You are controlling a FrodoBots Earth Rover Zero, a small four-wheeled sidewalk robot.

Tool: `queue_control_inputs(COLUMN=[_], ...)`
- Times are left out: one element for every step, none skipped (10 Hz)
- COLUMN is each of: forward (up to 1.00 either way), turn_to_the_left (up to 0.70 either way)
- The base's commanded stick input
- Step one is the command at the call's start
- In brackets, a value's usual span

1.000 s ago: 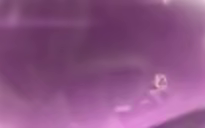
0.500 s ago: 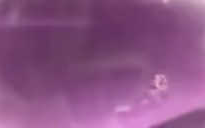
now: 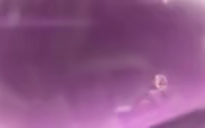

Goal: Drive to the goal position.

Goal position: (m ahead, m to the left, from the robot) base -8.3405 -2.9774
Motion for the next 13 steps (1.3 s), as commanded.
queue_control_inputs(forward=[0.0,0.0,0.0,0.0,0.0,0.0,0.0,0.0,0.0,0.0,0.0,0.0,0.0], turn_to_the_left=[0.0,0.0,0.0,0.0,0.0,0.0,0.28,0.45,0.45,0.45,0.45,0.45,0.38])
